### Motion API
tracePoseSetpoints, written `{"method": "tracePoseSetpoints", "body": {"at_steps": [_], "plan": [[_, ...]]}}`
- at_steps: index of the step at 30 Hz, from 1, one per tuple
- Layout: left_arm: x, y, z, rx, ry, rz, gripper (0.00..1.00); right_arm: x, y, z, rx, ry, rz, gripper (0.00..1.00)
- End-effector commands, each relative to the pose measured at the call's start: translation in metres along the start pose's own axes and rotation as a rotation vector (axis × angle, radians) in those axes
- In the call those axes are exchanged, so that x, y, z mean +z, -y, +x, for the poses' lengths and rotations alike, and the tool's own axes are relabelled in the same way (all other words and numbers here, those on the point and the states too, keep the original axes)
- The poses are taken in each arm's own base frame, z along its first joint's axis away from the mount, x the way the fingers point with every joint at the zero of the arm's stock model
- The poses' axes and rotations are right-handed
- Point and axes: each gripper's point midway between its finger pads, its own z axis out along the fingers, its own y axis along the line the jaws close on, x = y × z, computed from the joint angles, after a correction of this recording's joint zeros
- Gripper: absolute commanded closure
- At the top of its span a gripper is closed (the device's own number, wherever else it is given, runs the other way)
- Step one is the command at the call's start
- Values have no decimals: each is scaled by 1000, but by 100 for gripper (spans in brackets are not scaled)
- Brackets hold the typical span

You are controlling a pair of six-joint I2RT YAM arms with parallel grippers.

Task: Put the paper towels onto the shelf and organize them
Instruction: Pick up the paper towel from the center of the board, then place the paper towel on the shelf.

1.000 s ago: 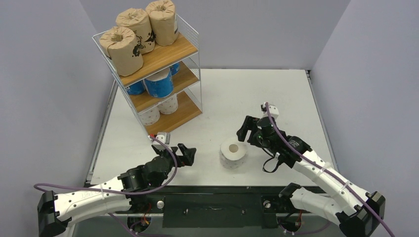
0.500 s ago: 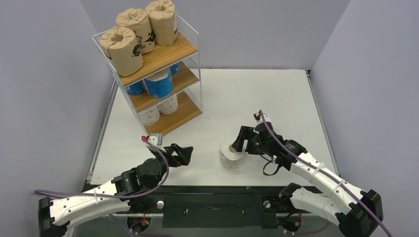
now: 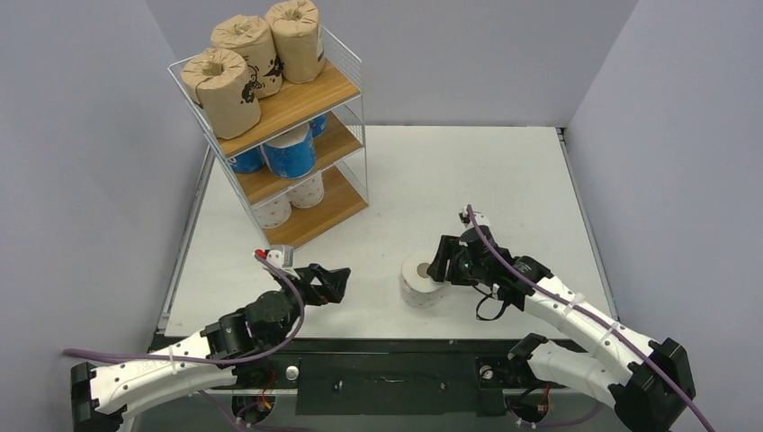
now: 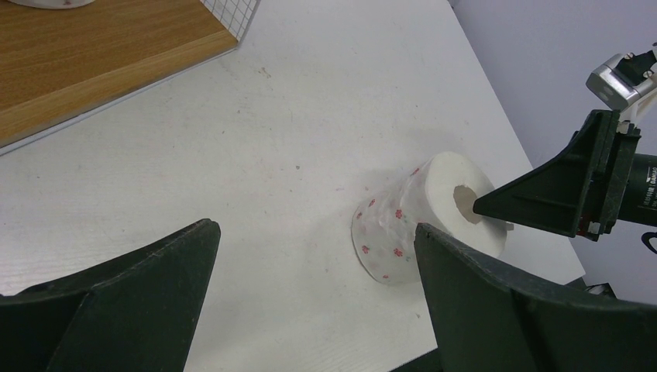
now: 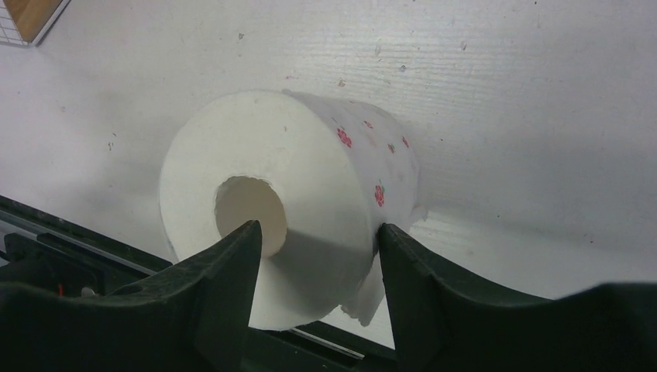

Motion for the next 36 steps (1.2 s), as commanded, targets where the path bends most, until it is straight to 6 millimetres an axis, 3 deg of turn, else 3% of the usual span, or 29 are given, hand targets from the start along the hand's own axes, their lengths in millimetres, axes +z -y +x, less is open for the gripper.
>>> {"method": "tracePoseSetpoints", "body": {"at_steps": [1, 8, 18, 23, 28, 36], "plan": [[0, 5, -11, -8, 33, 18, 3, 8, 0, -9, 8, 37, 10, 48], [-2, 10, -17, 38, 32, 29, 3, 16, 1, -6, 29, 22, 18, 59], [-8, 15, -39, 120, 82, 55, 2, -12, -29, -37, 49, 109, -65, 65], [-15, 17, -67, 150, 156, 54, 3, -17, -55, -58, 53, 140, -119, 66], [-19, 23, -87, 160, 194, 50, 3, -9, -92, -83, 61, 165, -185, 66], [-23, 20, -93, 157, 190, 28, 3, 18, -147, -111, 45, 161, -233, 66]]}}
